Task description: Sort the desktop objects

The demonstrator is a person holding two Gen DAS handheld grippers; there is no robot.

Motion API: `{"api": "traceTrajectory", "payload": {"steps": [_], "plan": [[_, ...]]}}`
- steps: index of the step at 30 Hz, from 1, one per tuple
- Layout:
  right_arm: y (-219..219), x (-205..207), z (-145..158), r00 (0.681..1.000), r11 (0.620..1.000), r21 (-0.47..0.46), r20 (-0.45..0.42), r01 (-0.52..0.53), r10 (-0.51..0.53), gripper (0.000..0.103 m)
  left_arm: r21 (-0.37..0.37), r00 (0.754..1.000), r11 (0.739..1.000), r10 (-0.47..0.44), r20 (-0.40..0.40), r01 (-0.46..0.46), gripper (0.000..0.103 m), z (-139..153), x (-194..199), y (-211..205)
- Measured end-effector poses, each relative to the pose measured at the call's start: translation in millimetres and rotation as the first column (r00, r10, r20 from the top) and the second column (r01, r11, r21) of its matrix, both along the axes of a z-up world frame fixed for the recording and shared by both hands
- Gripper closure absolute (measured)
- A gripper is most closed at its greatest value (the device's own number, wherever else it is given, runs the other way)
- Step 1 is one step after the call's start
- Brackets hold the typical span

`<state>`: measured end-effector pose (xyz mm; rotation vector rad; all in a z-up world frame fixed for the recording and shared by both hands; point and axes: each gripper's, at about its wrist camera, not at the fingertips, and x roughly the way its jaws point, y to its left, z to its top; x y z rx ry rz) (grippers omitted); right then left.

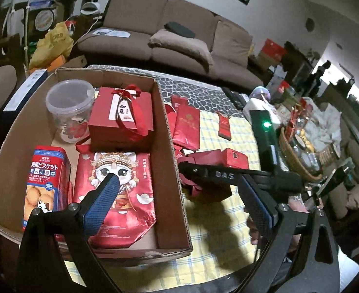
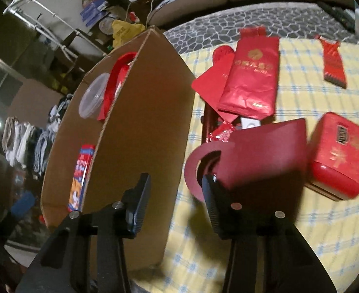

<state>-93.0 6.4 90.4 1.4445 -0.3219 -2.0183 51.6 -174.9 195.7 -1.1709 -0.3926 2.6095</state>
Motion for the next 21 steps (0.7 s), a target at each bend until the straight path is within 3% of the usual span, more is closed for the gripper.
{"api": "traceTrajectory", "payload": {"steps": [7,11,15,17,21], "plan": [[-9.6,-15.7,-20.6,0.999,1.0,-0.009,0.039,0.013,-0.013,0.07,-0.01,1.0,1.0,-0.013,0.003,0.013,0.006,-3.5,-7.5,-1.9],[-11.1,-19.9,-22.4,0.999,0.999,-0.042,0.05,0.013,-0.011,0.068,-0.007,1.0,1.0,-0.014,0.008,0.014,0.006,-5.1,-9.5,-2.4],[2.9,-22.8,-22.4,0.994,0.977,-0.205,0.098,0.057,-0.037,0.068,-0.005,1.0,1.0,-0.027,0.016,0.027,0.006,-9.9,-11.0,-0.2],[17.4,-22.0,-21.4,0.992,0.943,-0.321,0.119,0.087,-0.051,0.067,-0.007,0.999,0.999,-0.035,0.015,0.036,0.006,-10.9,-10.0,2.6],[50.0,-16.8,-9.8,0.989,0.84,-0.526,0.122,0.132,-0.079,0.068,-0.031,0.998,0.998,-0.063,0.001,0.063,0.006,-9.4,-7.5,16.1]]}}
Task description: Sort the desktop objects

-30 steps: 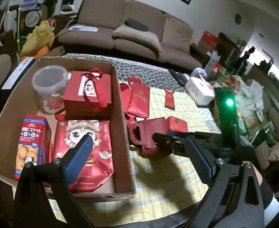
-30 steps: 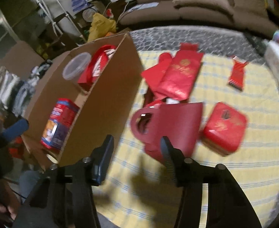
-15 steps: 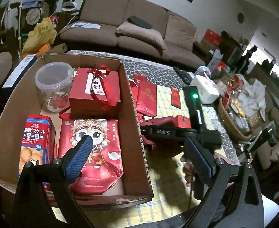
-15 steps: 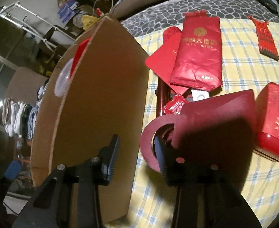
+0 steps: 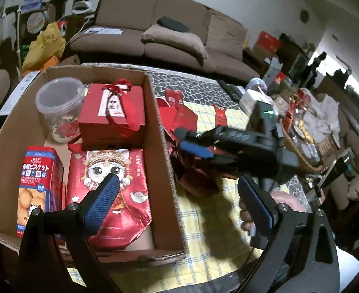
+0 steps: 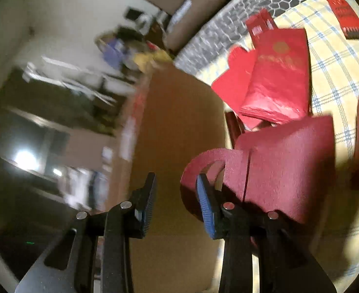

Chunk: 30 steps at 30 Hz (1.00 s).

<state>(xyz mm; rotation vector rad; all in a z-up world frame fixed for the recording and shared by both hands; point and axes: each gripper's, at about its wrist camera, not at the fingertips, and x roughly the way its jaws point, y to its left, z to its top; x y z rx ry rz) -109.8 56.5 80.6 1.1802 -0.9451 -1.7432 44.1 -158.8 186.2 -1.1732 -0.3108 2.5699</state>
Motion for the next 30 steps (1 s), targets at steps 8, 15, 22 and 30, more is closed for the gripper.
{"api": "traceTrajectory", "payload": {"steps": [8,15,22,30], "plan": [[53.9,20.1,52.9,0.99,0.979,-0.203,-0.129,0.034,-0.061,0.068,-0.028,0.995,0.995,-0.092,-0.045,0.091,0.006,13.7,-7.9,41.3],[82.1,32.8,94.6,0.981,0.996,-0.057,-0.176,0.067,-0.077,0.068,-0.046,0.987,0.987,-0.154,-0.048,0.152,0.01,26.7,-34.6,59.6],[107.0,59.8,46.8,0.991,0.937,0.323,-0.07,0.131,-0.114,0.045,-0.199,0.966,0.945,-0.245,0.085,0.258,0.01,12.5,-56.1,97.0],[151.6,78.0,-11.4,0.985,0.916,0.374,0.033,0.145,-0.169,0.045,-0.209,0.941,0.921,-0.305,0.144,0.33,0.011,-22.9,-36.2,139.8]]}}
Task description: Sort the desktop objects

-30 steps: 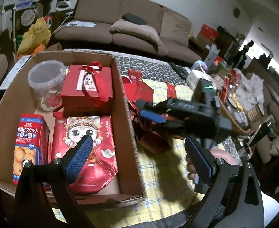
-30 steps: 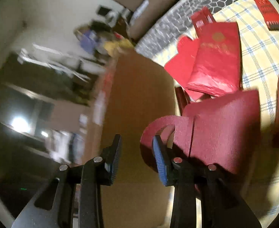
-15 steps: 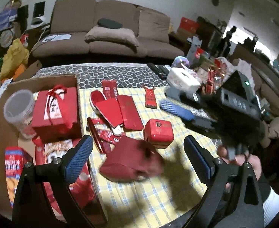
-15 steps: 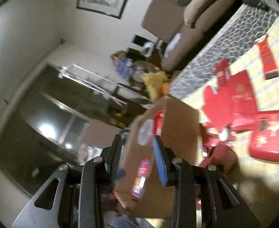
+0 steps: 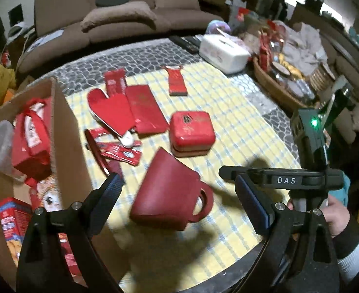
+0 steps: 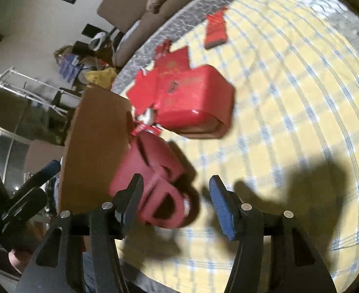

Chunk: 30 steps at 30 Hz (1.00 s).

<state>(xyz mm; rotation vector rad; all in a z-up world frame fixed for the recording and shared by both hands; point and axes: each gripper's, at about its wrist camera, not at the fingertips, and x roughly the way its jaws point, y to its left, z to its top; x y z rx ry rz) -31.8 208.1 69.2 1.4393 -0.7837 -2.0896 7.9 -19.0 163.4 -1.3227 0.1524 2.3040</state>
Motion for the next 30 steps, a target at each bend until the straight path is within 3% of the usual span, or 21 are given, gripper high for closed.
{"api": "traceTrajectory", "payload": {"steps": [4,9,14,25,30], "plan": [[15.1,4.7,-4.8,1.0,1.0,-0.003,-0.001,0.031,-0.031,0.045,-0.033,0.999,0.999,-0.042,0.003,0.042,0.017,-15.9,9.4,18.2],[17.1,8.5,-6.5,0.999,0.998,0.042,-0.023,0.04,-0.039,0.045,-0.179,0.993,0.978,-0.112,-0.026,0.106,0.042,-47.5,26.9,43.3],[12.3,9.8,-12.9,0.999,0.995,0.094,-0.039,0.039,-0.036,0.058,-0.287,0.979,0.939,-0.205,-0.021,0.19,0.062,-79.9,42.9,67.0],[20.0,8.5,-17.0,0.997,0.994,0.087,-0.051,0.059,-0.055,0.06,-0.346,0.965,0.905,-0.263,-0.003,0.246,0.063,-115.1,43.6,91.8],[21.9,9.1,-17.2,0.997,0.994,0.086,-0.047,0.061,-0.057,0.06,-0.336,0.963,0.906,-0.268,0.01,0.256,0.063,-119.2,46.0,99.3]]}}
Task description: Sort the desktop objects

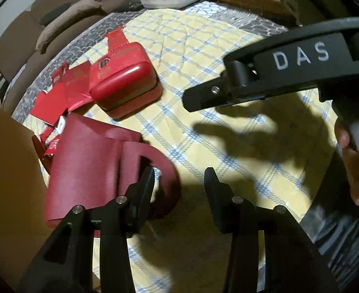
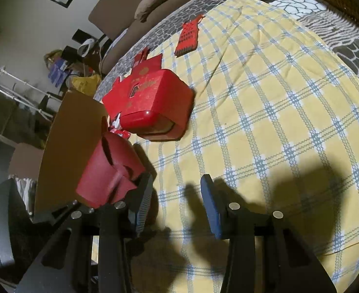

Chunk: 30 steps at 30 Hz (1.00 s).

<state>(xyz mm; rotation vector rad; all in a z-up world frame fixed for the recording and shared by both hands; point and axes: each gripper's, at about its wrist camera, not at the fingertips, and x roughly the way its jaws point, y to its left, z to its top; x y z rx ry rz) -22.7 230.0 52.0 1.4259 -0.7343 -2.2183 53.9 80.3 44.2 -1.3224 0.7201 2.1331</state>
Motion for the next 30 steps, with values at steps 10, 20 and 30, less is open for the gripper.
{"api": "traceTrajectory", "payload": {"steps": [10,20,30], "plan": [[2.4,0.7,-1.1,1.0,1.0,0.004,0.003,0.003,-0.003,0.06,-0.03,0.999,0.998,0.051,0.016,-0.051,0.062,-16.4,-8.9,-0.2],[3.7,0.8,-1.6,1.0,1.0,-0.002,0.002,0.004,-0.004,0.06,0.002,0.996,0.996,0.086,0.0,-0.086,0.089,-15.4,-11.8,-4.5],[-0.9,6.0,11.2,0.999,0.999,-0.035,-0.045,-0.016,0.015,0.06,0.282,0.985,0.944,0.152,0.079,-0.168,0.09,52.0,-31.6,-36.8]]}}
